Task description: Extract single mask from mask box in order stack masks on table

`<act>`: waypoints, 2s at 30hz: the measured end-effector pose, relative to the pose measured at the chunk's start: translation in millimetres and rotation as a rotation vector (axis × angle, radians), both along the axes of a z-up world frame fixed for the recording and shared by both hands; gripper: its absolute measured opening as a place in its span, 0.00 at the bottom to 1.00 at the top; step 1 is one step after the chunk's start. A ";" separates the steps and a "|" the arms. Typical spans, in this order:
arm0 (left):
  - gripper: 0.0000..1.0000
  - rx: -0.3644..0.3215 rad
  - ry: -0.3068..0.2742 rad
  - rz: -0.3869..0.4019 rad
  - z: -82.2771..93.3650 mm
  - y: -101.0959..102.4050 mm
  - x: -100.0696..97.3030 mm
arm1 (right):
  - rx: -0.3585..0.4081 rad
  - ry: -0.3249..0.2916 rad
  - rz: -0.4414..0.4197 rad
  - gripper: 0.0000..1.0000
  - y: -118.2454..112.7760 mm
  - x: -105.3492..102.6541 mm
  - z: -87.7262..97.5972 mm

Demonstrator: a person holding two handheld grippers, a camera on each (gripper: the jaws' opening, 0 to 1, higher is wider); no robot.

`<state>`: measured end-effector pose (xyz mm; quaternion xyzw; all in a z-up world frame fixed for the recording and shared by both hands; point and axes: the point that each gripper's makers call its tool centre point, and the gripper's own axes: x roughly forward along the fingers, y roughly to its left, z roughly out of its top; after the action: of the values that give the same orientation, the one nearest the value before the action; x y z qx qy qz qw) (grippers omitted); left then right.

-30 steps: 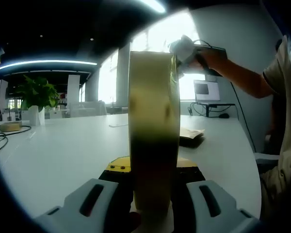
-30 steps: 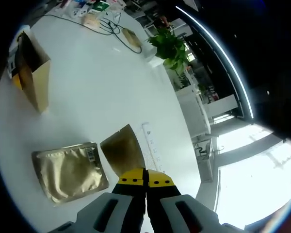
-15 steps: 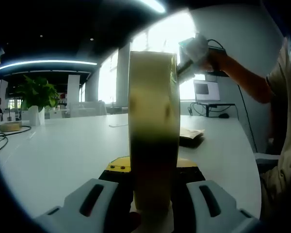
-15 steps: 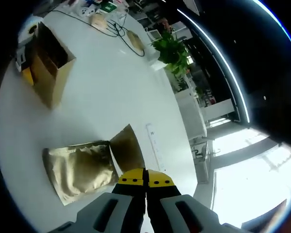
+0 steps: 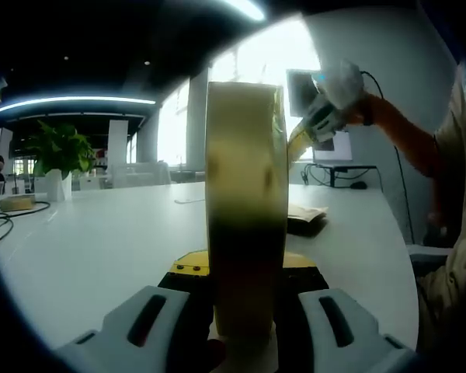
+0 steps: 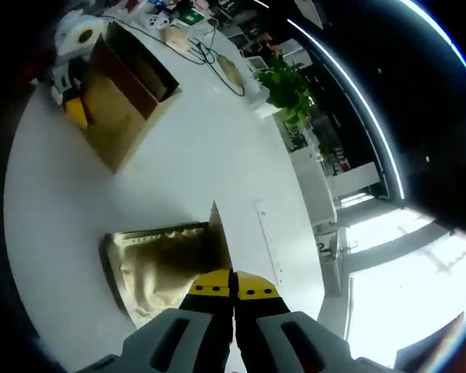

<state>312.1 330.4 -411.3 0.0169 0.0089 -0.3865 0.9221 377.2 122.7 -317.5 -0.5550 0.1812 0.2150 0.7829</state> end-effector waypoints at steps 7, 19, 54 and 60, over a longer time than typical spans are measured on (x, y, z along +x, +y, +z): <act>0.20 0.001 -0.001 0.001 0.0 -0.1 -0.2 | 0.017 0.003 0.005 0.00 1.0 -16.0 -18.0; 0.20 0.001 -0.001 0.001 -0.2 0.1 0.2 | 0.042 0.018 0.023 0.00 7.3 -31.0 -47.7; 0.20 0.005 -0.001 0.004 -0.6 0.9 0.2 | 0.141 0.074 0.069 0.00 -1.7 -51.1 -105.6; 0.20 0.004 0.000 0.006 -0.7 1.2 0.5 | 0.149 0.083 0.069 0.00 -1.7 -51.0 -106.6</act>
<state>312.6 331.6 -412.0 0.0190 0.0097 -0.3839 0.9231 326.2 121.0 -424.1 -0.4918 0.1777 0.2776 0.8059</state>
